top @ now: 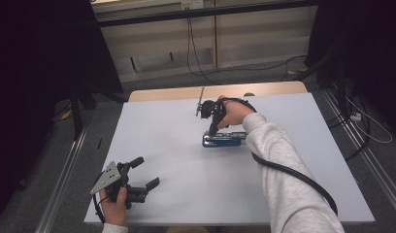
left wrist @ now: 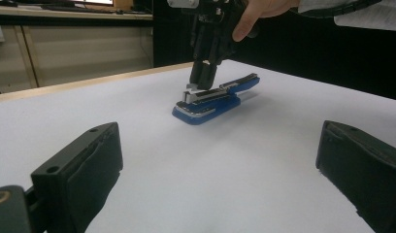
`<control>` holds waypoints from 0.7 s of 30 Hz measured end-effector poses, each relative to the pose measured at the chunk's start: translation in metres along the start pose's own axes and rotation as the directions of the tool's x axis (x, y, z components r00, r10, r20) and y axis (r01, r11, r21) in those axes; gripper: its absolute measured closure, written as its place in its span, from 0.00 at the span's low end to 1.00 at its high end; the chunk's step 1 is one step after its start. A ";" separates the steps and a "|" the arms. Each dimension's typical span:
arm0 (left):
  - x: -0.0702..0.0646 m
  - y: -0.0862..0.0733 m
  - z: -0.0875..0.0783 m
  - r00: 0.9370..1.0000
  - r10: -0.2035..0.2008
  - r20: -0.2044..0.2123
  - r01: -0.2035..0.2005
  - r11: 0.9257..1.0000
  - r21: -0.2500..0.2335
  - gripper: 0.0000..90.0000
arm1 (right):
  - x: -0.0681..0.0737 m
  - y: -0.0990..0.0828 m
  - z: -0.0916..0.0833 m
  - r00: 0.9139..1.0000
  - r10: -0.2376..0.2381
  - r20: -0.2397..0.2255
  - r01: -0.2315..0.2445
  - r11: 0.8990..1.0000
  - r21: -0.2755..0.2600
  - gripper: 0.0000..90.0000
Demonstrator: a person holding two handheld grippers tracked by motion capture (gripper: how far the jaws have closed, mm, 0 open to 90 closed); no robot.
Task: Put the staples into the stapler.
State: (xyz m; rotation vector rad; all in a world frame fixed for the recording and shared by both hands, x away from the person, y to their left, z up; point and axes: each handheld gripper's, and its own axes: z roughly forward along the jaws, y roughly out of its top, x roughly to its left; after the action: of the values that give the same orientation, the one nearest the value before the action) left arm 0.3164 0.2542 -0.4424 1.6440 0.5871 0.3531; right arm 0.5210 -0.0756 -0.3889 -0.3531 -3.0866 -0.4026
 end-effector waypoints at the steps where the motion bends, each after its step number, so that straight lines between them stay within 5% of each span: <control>1: 0.000 0.000 0.000 1.000 -0.003 0.000 0.003 1.000 0.001 0.03 | 0.000 0.000 0.000 1.000 -0.001 -0.001 0.001 1.000 0.001 0.87; 21: 0.000 0.000 0.001 1.000 0.001 0.003 -0.001 1.000 0.004 0.03 | 0.000 0.000 0.004 1.000 0.004 -0.002 -0.004 1.000 0.012 0.87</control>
State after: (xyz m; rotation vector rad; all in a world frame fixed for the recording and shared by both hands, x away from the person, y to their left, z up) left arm 0.3166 0.2535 -0.4426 1.6482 0.5845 0.3506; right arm 0.5215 -0.0744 -0.3927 -0.3590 -3.0843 -0.3846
